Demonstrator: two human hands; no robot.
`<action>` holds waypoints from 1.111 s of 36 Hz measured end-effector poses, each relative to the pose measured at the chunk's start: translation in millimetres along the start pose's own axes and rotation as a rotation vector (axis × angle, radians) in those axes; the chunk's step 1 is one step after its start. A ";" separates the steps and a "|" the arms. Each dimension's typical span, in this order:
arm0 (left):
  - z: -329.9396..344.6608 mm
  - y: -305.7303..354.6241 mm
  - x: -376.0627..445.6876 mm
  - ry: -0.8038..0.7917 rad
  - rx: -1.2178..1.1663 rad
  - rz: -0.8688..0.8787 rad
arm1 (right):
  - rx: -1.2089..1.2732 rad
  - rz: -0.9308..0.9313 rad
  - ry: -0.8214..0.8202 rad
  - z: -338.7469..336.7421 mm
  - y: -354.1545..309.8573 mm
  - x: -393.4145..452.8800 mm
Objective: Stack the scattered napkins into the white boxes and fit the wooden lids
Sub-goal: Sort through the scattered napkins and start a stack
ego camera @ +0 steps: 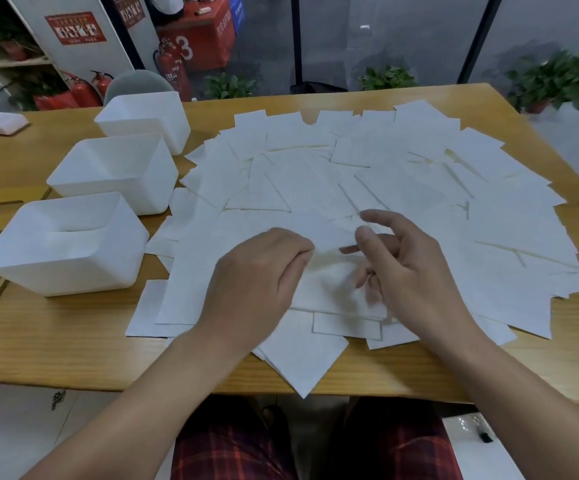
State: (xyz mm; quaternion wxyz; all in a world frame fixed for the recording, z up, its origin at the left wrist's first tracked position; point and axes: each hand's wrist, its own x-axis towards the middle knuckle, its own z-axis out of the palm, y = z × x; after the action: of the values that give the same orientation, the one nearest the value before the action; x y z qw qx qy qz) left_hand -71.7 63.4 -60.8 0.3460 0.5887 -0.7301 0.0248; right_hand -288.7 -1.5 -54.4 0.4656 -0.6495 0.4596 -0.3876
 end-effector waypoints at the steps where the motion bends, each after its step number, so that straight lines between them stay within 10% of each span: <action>1: 1.0 3.0 -2.6 -0.015 -0.011 0.016 | 0.003 0.017 0.003 0.5 -0.2 2.3; 22: -3.7 -10.5 29.7 -0.224 -0.650 -0.446 | 0.162 -0.132 -0.105 -33.7 -2.2 0.6; 40: 7.3 -17.2 9.7 -0.190 -0.295 -0.442 | -0.369 -0.139 0.064 -9.7 31.1 2.4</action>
State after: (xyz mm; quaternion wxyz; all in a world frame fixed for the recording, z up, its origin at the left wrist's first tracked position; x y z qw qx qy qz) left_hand -60.8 46.6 -67.6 0.3551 0.6765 -0.6090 -0.2129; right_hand -304.4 -10.7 -81.5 0.2959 -0.7412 0.4914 -0.3488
